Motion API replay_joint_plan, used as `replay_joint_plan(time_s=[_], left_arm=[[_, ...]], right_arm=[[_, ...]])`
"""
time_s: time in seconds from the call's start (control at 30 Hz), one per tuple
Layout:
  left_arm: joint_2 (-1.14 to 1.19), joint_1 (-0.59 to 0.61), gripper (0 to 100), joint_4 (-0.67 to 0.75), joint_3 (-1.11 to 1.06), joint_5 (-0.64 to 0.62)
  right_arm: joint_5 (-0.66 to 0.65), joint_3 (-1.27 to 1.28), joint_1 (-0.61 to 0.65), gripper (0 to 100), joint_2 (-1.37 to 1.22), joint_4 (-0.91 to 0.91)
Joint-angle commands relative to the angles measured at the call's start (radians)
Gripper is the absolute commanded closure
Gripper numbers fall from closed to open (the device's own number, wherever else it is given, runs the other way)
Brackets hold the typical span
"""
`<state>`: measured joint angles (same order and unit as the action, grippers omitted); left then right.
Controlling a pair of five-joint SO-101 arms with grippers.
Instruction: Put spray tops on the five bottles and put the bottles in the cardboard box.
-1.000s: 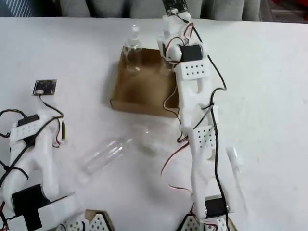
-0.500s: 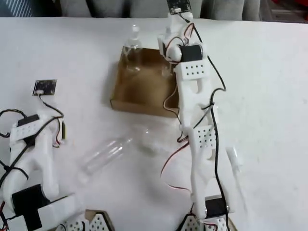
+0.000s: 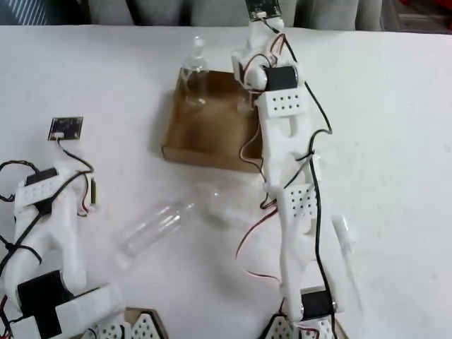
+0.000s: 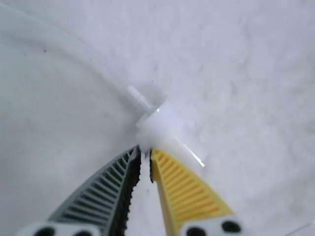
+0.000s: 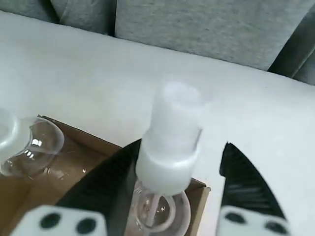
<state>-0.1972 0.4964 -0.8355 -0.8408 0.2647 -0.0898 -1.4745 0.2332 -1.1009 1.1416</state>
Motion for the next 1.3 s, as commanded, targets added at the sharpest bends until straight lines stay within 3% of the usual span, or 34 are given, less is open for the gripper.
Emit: replay_joint_plan(time_s=[0.0, 0.13, 0.9, 1.13, 1.27], left_arm=[[-0.036, 0.008, 94, 0.023, 0.005, 0.002], [-0.036, 0.008, 94, 0.023, 0.006, 0.002], [-0.036, 0.005, 94, 0.043, 0.003, 0.002], [-0.035, 0.005, 94, 0.043, 0.003, 0.002], [-0.035, 0.004, 94, 0.043, 0.003, 0.002]], right_arm=[[0.008, -0.087, 0.008, 78.0, 0.042, 0.025], [0.008, -0.193, 0.01, 77.9, 0.038, 0.091], [0.008, -0.189, 0.018, 78.1, 0.278, 0.371], [0.008, -0.189, -0.064, 78.6, 0.427, 0.501], [0.008, -0.181, -0.147, 90.1, 0.47, 0.507]])
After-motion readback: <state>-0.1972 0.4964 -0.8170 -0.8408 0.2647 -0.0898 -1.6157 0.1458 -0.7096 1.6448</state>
